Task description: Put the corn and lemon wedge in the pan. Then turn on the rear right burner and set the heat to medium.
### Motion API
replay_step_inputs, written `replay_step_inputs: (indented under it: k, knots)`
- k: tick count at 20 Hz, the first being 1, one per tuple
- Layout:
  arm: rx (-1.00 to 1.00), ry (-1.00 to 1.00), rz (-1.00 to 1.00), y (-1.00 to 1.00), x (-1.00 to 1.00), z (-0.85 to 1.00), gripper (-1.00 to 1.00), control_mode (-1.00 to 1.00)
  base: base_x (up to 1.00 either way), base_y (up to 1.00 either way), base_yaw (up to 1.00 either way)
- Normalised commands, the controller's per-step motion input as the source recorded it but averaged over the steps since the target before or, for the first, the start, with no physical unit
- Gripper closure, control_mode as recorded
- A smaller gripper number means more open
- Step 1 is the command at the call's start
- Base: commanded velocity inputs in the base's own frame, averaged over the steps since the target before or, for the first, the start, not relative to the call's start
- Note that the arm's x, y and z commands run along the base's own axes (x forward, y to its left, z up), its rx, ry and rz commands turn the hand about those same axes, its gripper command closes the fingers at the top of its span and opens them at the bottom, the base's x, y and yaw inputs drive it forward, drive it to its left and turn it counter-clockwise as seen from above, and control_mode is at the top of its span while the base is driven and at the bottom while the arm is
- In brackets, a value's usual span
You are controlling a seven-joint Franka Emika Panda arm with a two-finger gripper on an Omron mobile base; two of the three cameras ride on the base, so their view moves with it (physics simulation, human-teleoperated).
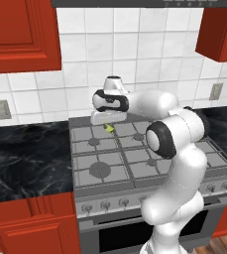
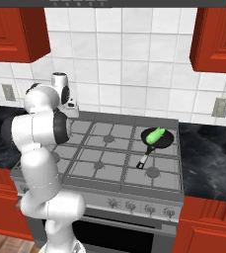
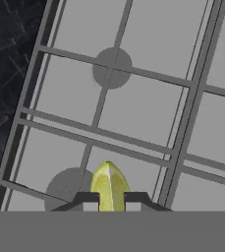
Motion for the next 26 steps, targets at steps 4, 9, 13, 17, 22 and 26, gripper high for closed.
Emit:
replay_step_inputs:
  k: [4,9,13,17,22,26]
  knots:
    - [0.0,0.0,-0.04,-0.98,-0.02,0.17,1.0,-1.0,0.0,0.0,0.0]
    - [0.0,0.0,-0.07,-1.0,0.0,0.1,1.0,-1.0,0.0,0.0,0.0]
    - [0.0,0.0,-0.08,-1.0,0.0,0.0,1.0,-1.0,0.0,0.0,0.0]
    - [0.0,0.0,-0.1,-1.0,0.0,0.0,1.0,-1.0,0.0,0.0,0.0]
    - [0.0,0.0,-0.1,-1.0,0.0,0.0,1.0,-1.0,0.0,0.0,0.0]
    - [0.0,0.0,-0.1,-0.96,0.0,0.0,1.0,-1.0,0.0,0.0,0.0]
